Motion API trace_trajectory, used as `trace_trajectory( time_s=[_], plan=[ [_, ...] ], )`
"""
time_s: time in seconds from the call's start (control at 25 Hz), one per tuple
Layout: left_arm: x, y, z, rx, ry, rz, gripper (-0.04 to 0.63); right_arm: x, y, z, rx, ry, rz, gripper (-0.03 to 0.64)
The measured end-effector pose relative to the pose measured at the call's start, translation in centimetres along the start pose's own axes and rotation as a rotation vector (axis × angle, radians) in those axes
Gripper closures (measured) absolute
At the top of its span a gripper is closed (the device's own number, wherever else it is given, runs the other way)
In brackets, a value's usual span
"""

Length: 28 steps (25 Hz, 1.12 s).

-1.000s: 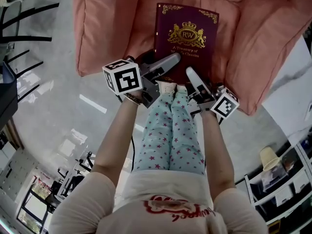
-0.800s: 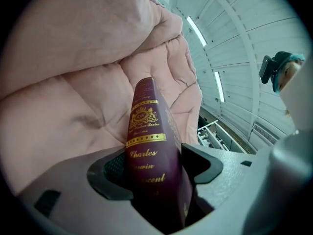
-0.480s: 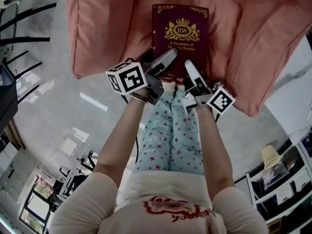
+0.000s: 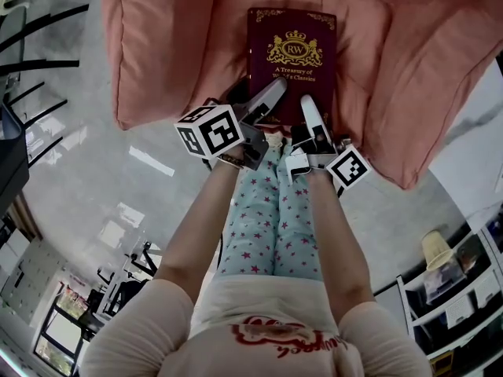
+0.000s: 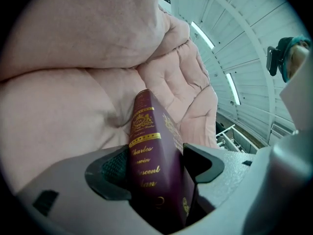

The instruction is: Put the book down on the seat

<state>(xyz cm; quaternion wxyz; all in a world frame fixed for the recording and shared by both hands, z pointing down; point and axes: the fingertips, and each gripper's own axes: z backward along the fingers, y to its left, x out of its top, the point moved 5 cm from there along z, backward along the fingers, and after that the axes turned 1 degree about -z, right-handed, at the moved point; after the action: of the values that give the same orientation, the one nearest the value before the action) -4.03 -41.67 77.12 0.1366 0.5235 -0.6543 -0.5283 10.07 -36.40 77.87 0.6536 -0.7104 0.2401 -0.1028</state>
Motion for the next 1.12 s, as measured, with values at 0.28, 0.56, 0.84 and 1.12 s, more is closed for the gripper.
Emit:
trace_trajectory(
  time_s=[0.28,0.56,0.84,1.12],
  plan=[
    [0.2,0.0,1.7,0.132,-0.035,-0.041,0.268,0.8,0.2,0.6,-0.062,-0.066,0.079,0.377],
    [-0.6,-0.9,2.2,0.166,0.02,-0.141,0.268,1.1,0.2,0.1,-0.128,-0.011,0.139,0.388],
    [-1.8,-0.6,0.8,0.201,0.098,-0.2,0.268,0.8,0.5,0.1,-0.342,0.022,0.317,0.325],
    [-1.5,-0.4,1.1,0.221,0.095,-0.21,0.268,0.3,1.1,1.1,-0.514,0.077,0.399,0.279]
  ],
)
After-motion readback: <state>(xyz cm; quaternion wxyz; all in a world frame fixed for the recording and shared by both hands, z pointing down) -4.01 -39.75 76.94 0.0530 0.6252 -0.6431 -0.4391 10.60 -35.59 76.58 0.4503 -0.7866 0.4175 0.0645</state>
